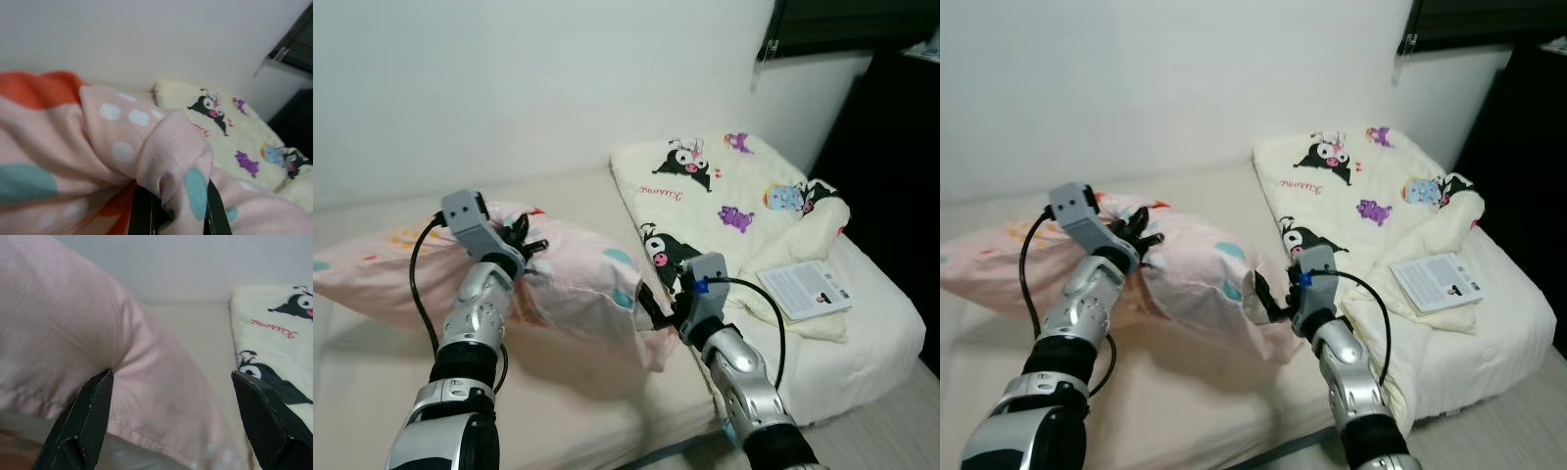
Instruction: Clean up the room
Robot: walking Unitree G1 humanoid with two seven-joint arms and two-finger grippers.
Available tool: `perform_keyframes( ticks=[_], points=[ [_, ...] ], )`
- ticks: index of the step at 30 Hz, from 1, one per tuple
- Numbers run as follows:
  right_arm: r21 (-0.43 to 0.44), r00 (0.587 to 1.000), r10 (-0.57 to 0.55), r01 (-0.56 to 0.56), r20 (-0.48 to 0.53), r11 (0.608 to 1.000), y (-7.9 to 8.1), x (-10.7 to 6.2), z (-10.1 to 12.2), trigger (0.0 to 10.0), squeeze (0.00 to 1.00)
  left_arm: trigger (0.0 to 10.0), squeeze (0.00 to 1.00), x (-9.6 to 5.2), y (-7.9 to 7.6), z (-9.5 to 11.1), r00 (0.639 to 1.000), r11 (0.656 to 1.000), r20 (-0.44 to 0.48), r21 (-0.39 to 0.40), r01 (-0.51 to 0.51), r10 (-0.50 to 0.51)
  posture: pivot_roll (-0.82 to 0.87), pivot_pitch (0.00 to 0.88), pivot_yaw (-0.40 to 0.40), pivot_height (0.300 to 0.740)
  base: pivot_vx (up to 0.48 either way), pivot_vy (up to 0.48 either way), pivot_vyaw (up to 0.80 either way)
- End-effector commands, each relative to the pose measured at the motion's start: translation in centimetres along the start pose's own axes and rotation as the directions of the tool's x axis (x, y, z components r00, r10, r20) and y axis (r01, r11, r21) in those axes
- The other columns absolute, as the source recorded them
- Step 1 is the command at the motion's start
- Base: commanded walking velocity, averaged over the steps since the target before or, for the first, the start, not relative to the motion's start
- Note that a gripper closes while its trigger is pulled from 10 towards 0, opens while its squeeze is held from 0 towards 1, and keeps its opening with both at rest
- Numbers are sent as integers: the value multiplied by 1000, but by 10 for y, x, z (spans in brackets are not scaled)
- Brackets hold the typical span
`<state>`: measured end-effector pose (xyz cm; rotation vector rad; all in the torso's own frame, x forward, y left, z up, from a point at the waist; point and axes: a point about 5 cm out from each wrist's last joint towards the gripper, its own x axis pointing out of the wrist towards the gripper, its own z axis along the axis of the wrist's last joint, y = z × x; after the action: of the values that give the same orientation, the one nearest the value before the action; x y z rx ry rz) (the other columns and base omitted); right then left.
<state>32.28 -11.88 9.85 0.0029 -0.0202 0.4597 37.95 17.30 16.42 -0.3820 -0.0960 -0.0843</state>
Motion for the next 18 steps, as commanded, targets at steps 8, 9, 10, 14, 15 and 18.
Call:
perform_keyframes(
  ticks=[8,9,10,14,15,18],
  points=[
    [47,1000,-4,4,11,999,5,3,-1,10000,0,10000,0,3,-3,19,996,991,71,122,53,-62,-147,102,-10,740,0,0,391],
    [49,1000,-5,5,11,999,5,3,-1,10000,0,10000,0,4,-3,20,996,989,66,135,53,-63,-147,101,-9,740,0,0,0],
    [49,1000,-5,5,11,999,5,3,-1,10000,0,10000,0,4,-3,20,996,989,66,135,53,-63,-147,101,-9,740,0,0,0],
    [54,1000,-6,5,14,999,6,3,-2,10000,0,10000,0,5,-3,20,996,985,58,167,51,-62,-149,102,-6,740,-291,333,0],
    [57,1000,-7,6,15,998,6,3,-2,10000,0,10000,0,6,-4,21,996,983,57,174,54,-65,-150,103,-4,740,-307,360,0],
    [61,1000,-7,6,17,998,7,2,-2,10000,0,10000,0,6,-4,21,996,980,54,189,55,-66,-151,105,-3,740,-306,360,0]
  ],
)
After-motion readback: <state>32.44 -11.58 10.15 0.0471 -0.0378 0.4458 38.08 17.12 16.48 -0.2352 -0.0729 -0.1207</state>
